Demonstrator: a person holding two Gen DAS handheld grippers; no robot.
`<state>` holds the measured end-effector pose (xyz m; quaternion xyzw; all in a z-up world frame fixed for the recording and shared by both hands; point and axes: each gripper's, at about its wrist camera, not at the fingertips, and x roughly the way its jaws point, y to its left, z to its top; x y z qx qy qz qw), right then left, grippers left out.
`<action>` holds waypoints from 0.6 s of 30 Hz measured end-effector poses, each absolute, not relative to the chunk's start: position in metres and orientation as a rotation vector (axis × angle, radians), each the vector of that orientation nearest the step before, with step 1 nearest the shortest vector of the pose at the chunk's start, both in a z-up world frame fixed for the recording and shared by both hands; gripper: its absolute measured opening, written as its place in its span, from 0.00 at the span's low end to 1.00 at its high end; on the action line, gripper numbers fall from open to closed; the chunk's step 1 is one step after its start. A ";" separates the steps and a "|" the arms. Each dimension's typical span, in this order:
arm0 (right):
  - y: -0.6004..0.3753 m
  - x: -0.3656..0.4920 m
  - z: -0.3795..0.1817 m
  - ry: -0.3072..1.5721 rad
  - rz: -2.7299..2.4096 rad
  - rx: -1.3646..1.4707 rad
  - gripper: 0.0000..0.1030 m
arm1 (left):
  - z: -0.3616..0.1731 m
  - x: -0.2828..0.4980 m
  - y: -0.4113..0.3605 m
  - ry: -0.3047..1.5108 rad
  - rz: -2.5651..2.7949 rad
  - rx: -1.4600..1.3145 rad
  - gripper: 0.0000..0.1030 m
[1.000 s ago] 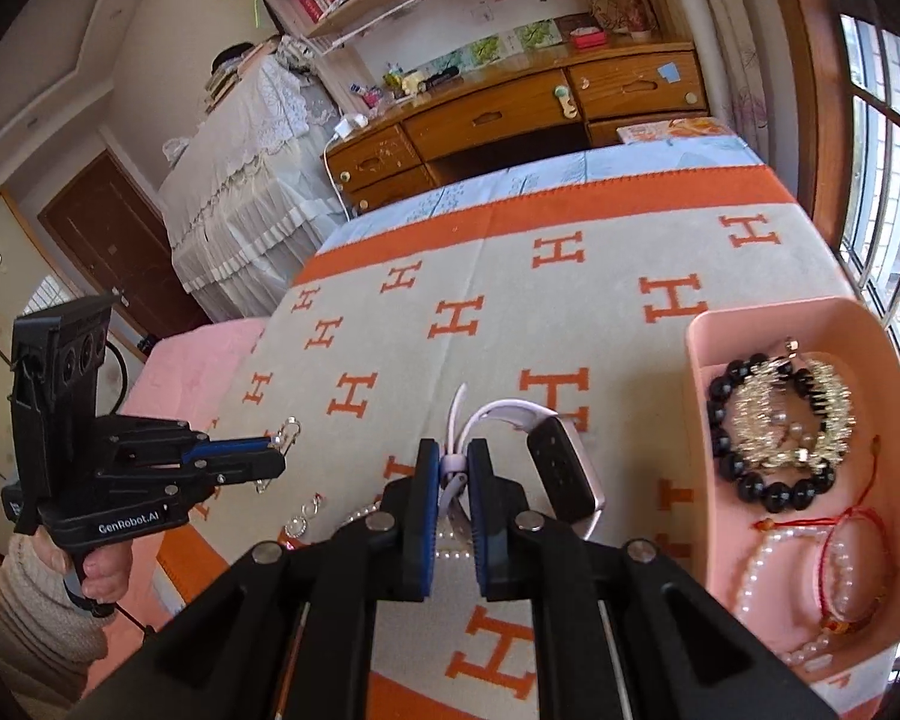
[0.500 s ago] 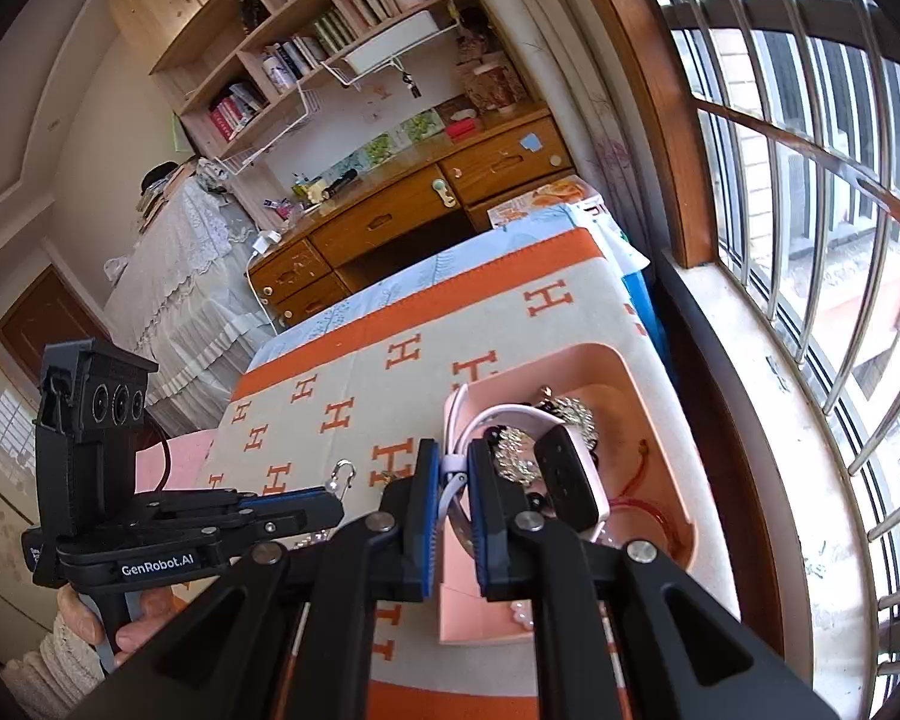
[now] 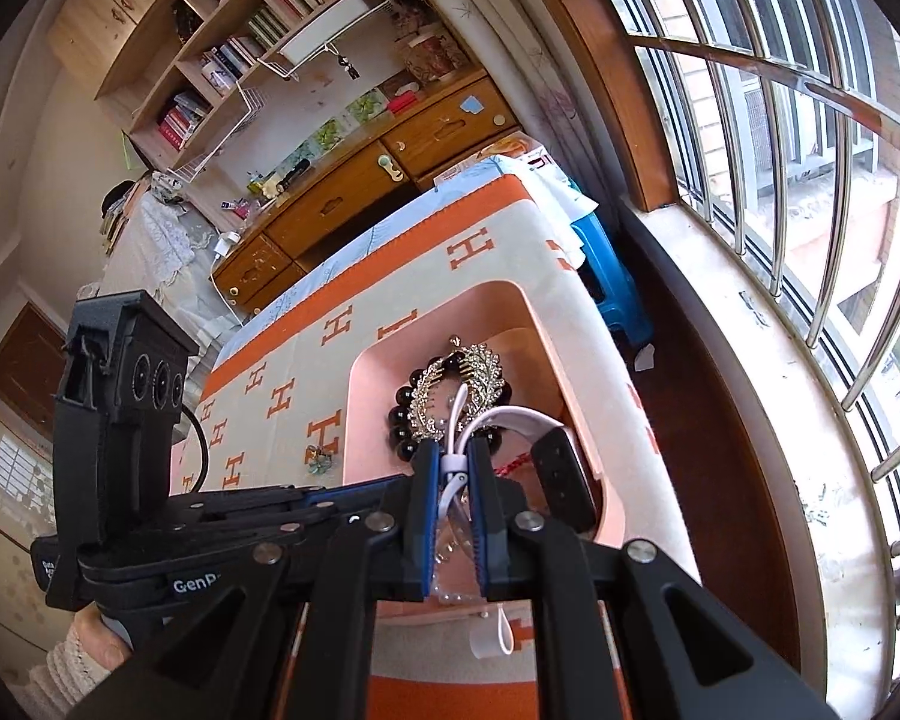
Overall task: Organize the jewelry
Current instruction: 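Release the pin and watch into the pink box by opening both tools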
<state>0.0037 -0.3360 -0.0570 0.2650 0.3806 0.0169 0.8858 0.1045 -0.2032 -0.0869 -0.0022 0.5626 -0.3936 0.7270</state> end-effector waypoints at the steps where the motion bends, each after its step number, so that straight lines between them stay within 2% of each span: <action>1: -0.335 0.005 -0.058 0.793 0.034 0.546 0.09 | -0.086 0.103 -0.203 1.235 -0.862 0.003 0.09; 4: -0.332 0.008 -0.062 0.802 0.038 0.536 0.09 | -0.079 0.097 -0.197 1.194 -0.851 0.015 0.22; 7: -0.328 0.013 -0.066 0.817 0.045 0.538 0.09 | -0.064 0.087 -0.186 1.123 -0.846 0.031 0.41; 8: -0.327 0.014 -0.067 0.825 0.046 0.536 0.12 | -0.059 0.082 -0.183 1.092 -0.840 0.039 0.50; 9: -0.325 0.015 -0.068 0.833 0.039 0.531 0.12 | -0.054 0.078 -0.178 1.063 -0.831 0.047 0.54; 13: -0.316 0.017 -0.066 0.838 0.047 0.507 0.13 | -0.039 0.065 -0.160 0.977 -0.780 0.078 0.56; 18: -0.304 0.014 -0.060 0.827 0.070 0.488 0.23 | -0.029 0.060 -0.127 0.931 -0.708 0.074 0.63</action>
